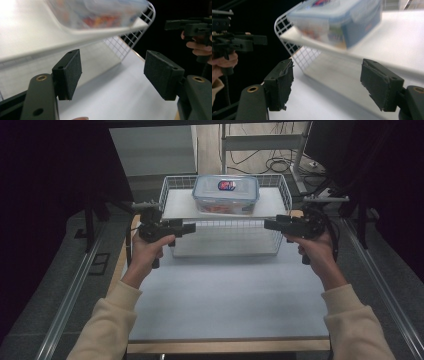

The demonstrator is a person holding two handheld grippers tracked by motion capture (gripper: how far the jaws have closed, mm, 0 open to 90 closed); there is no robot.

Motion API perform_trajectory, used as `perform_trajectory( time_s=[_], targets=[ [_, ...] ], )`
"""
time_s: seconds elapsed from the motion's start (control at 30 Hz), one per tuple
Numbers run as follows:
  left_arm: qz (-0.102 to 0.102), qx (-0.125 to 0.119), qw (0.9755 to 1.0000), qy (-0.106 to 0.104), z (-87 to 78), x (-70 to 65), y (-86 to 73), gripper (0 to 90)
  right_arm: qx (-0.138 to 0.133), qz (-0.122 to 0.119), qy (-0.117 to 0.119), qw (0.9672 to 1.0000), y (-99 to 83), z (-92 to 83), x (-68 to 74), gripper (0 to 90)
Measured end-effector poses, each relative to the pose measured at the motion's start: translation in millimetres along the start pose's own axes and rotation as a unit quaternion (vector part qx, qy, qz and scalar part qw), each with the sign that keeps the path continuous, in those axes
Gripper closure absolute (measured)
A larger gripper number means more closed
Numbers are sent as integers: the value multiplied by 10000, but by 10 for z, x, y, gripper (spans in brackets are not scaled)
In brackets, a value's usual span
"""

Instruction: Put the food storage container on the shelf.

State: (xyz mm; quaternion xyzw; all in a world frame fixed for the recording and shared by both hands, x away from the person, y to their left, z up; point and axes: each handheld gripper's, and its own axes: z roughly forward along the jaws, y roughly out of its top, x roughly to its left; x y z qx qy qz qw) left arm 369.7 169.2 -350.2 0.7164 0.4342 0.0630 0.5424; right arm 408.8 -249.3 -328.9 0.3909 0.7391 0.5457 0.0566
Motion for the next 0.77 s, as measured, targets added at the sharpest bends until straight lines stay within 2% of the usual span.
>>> perform_trajectory(
  time_s=[0.23, 0.4, 0.53, 0.77],
  targets=[
    [275, 251, 9993, -11, -15, -166, -409, 283, 277, -184, 97, 9994, -546, -78, 12, 253],
    [302, 361, 9989, -74, -5, -228, -690, 279, 413, -208, 159, 9988, -887, -80, 22, 245],
    [372, 407, 9985, -51, 20, -254, -818, 276, 494, -300, 164, 9982, -985, -53, 38, 234],
    [409, 382, 9984, 19, 36, -238, -886, 271, 323, -508, 106, 9981, -1016, -68, 90, 201]
  ],
)
